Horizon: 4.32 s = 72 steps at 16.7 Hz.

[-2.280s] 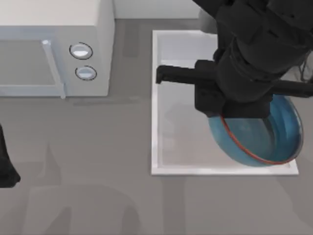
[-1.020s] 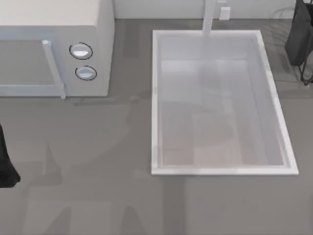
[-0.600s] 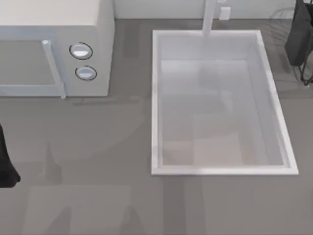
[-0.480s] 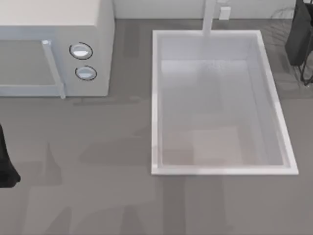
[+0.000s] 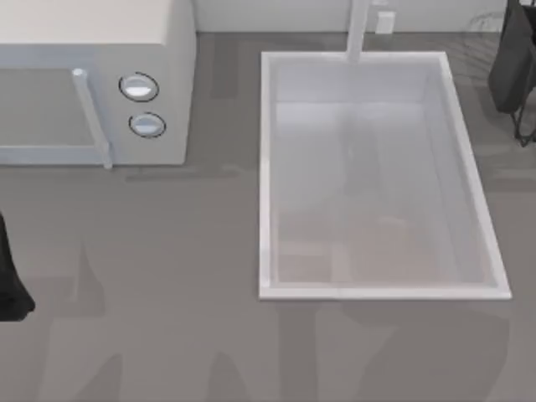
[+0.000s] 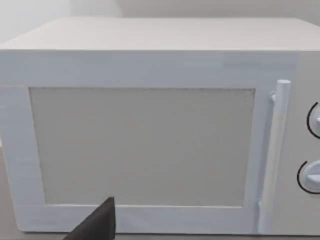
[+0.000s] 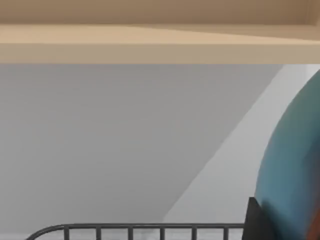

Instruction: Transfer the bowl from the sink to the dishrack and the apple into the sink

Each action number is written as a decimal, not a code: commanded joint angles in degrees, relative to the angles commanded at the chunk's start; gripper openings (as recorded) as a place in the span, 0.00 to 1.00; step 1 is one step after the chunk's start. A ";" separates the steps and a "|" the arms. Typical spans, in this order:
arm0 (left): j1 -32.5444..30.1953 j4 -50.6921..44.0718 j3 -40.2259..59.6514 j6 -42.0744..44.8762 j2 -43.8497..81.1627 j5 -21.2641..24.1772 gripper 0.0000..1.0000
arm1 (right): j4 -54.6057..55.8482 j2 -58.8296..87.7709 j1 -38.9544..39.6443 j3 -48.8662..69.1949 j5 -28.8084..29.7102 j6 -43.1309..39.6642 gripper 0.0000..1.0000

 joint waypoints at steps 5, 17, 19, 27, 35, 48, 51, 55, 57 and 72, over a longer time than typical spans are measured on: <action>0.00 0.00 0.00 0.00 0.00 0.00 1.00 | 7.83 4.28 1.44 -4.16 1.34 0.07 0.00; 0.00 0.00 0.00 0.00 0.00 0.00 1.00 | 7.83 4.28 1.44 -4.16 1.34 0.07 0.60; 0.00 0.00 0.00 0.00 0.00 0.00 1.00 | 7.83 4.28 1.44 -4.16 1.34 0.07 0.75; 0.00 0.00 0.00 0.00 0.00 0.00 1.00 | 7.83 4.28 1.44 -4.16 1.34 0.07 1.00; 0.00 0.00 0.00 0.00 0.00 0.00 1.00 | 5.94 0.77 2.02 -6.09 1.72 0.08 1.00; 0.00 0.00 0.00 0.00 0.00 0.00 1.00 | -21.23 -54.81 10.48 -37.16 11.06 0.01 1.00; 0.00 0.00 0.00 0.00 0.00 0.00 1.00 | -28.00 -70.36 13.34 -45.54 13.29 -0.24 1.00; 0.00 0.00 0.00 0.00 0.00 0.00 1.00 | -35.11 -87.88 16.73 -54.62 15.67 -0.62 1.00; 0.00 0.00 0.00 0.00 0.00 0.00 1.00 | -37.45 -93.90 17.96 -57.70 16.51 -0.75 1.00; 0.00 0.00 0.00 0.00 0.00 0.00 1.00 | -39.33 -98.68 19.02 -60.23 17.23 -0.86 1.00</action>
